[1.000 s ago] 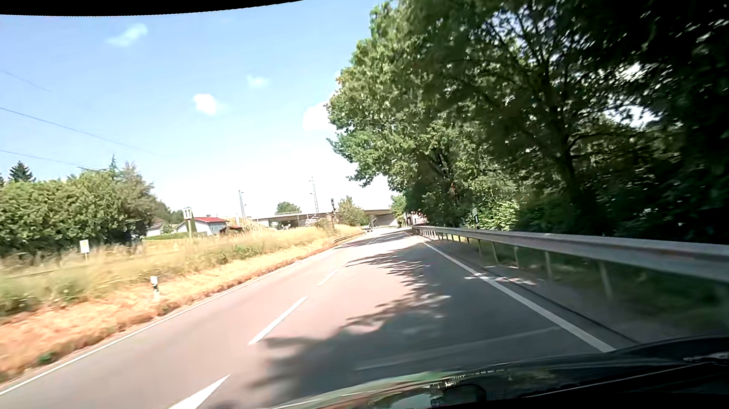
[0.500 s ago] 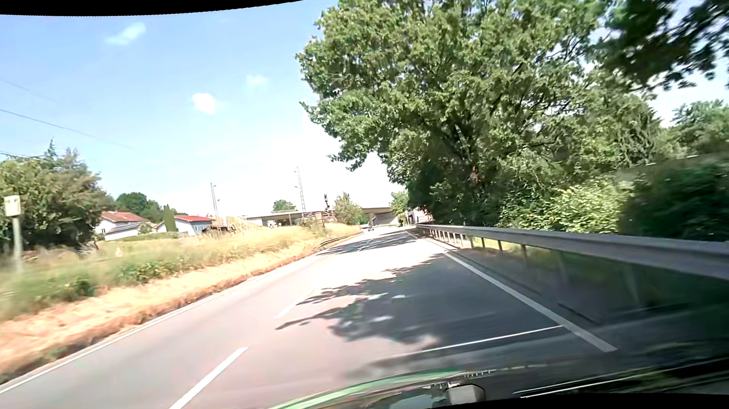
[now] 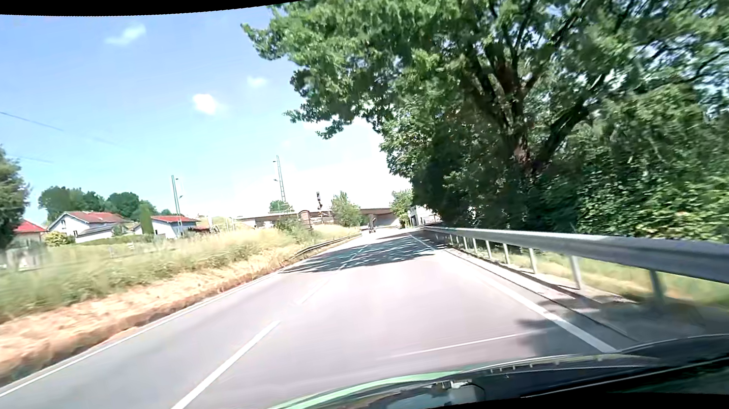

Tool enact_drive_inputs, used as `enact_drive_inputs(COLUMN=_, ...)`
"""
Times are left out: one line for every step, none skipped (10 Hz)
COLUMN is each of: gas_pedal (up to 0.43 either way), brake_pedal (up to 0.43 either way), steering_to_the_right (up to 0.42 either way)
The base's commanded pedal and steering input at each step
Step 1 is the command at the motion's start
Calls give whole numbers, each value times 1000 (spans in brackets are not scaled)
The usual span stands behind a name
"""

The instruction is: Follow the waypoints while adhering to traffic rules and regulations

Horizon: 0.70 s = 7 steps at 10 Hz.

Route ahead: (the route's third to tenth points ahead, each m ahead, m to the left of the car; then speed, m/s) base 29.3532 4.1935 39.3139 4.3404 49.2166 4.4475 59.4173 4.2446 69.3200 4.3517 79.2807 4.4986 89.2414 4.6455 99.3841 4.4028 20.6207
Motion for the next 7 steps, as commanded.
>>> enact_drive_inputs(gas_pedal=79, brake_pedal=0, steering_to_the_right=-1)
enact_drive_inputs(gas_pedal=87, brake_pedal=0, steering_to_the_right=-1)
enact_drive_inputs(gas_pedal=87, brake_pedal=0, steering_to_the_right=-1)
enact_drive_inputs(gas_pedal=87, brake_pedal=0, steering_to_the_right=-1)
enact_drive_inputs(gas_pedal=110, brake_pedal=0, steering_to_the_right=-1)
enact_drive_inputs(gas_pedal=118, brake_pedal=0, steering_to_the_right=0)
enact_drive_inputs(gas_pedal=130, brake_pedal=0, steering_to_the_right=0)
